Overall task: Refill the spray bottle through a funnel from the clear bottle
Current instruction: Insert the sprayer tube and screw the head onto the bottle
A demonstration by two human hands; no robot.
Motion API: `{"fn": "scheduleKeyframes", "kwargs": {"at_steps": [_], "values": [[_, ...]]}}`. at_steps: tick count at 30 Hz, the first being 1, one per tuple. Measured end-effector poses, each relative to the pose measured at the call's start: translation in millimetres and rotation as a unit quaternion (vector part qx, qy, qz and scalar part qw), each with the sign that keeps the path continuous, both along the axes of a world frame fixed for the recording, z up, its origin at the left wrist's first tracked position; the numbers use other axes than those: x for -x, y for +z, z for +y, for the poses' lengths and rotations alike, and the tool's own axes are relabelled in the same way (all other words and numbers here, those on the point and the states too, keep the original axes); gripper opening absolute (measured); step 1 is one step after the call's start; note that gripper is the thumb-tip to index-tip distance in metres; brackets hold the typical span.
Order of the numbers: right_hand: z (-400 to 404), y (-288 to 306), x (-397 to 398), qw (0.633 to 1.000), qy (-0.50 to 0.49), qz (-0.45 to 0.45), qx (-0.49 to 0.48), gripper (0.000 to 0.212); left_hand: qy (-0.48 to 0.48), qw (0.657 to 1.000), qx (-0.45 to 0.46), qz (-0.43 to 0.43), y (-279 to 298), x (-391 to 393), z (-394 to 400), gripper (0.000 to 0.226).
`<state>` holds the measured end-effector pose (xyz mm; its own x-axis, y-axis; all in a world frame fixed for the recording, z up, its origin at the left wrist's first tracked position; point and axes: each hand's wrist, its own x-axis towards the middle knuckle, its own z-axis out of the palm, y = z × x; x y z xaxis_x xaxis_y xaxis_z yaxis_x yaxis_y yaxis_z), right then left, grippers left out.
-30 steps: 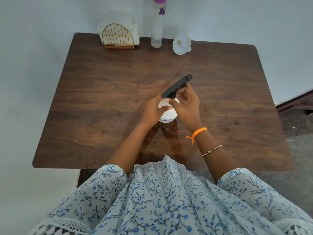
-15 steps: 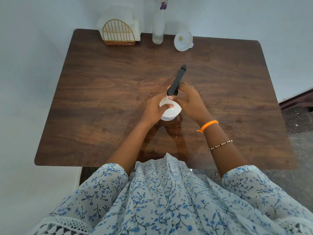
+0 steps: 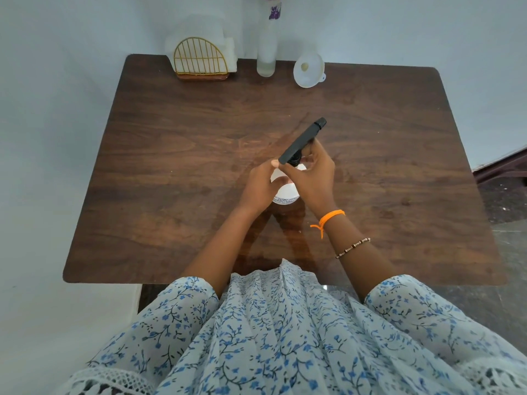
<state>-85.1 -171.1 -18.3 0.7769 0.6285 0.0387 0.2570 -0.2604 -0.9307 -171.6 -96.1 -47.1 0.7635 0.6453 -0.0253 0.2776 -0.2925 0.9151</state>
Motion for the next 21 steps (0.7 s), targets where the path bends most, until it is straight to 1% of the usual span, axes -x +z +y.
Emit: {"fn": "scheduleKeyframes", "kwargs": {"at_steps": [3,7,9,11,13,16,19,21], "values": [[-11,-2,2,1.000,0.015,0.008,-0.003,0.039,-0.005,1.000,-0.005,-0.006,0,1,2,0.031],[-22,-14,4,0.997,0.073,0.007,-0.004,0.039,0.003,1.000,-0.008,0.011,-2,0,2,0.033],[-19,-14,2,0.998,0.061,0.024,-0.008,0.033,0.006,1.000,-0.009,0.012,-1,-1,2,0.033],[-14,-10,0,0.999,0.017,0.044,-0.020,0.025,0.008,1.000,-0.019,0.012,0,-2,0,0.032],[-11,-7,-1,0.999,-0.004,0.041,-0.029,0.031,0.010,1.000,-0.023,0.010,0,-1,0,0.032],[-11,-6,4,0.999,0.014,0.038,-0.021,0.037,0.016,1.000,-0.013,0.020,1,-1,-2,0.034],[-14,-7,4,0.998,0.042,0.038,-0.025,0.032,0.020,0.999,-0.015,0.033,1,-2,-2,0.035],[-12,-6,2,0.999,0.016,0.031,-0.029,0.025,0.018,0.999,-0.015,0.021,-1,-3,-2,0.035]]}}
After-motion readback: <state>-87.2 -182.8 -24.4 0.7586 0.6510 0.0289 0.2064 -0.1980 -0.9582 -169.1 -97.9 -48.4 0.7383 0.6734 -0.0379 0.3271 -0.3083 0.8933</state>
